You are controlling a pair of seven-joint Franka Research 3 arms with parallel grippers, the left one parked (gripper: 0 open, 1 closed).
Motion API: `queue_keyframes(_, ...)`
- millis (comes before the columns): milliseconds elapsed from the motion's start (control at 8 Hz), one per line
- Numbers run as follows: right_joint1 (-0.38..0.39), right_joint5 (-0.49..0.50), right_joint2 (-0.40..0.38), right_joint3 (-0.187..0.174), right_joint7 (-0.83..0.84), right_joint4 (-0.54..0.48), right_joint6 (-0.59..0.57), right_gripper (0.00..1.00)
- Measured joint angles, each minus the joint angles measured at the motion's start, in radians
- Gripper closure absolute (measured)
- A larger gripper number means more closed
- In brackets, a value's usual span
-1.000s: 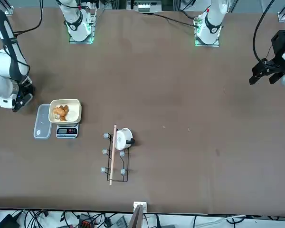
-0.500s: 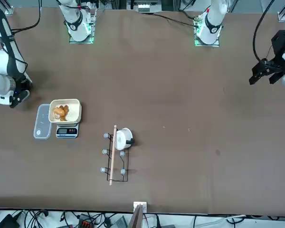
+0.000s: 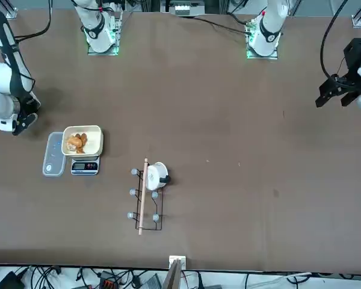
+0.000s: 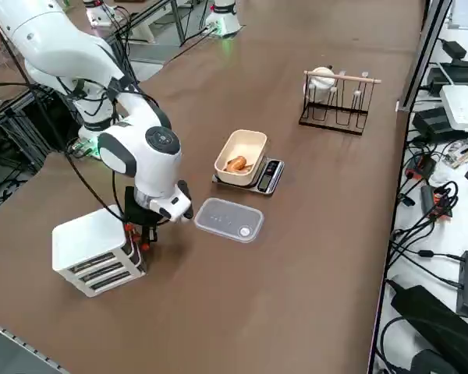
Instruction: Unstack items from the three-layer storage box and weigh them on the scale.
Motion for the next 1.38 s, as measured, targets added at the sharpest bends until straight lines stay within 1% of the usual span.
queue_keyframes(250,0.000,-0.015,0.003,0.002,0.023,0.000,0.000,0.98)
queue_keyframes(1375,0.000,-0.018,0.004,0.004,0.037,0.009,-0.025,0.98)
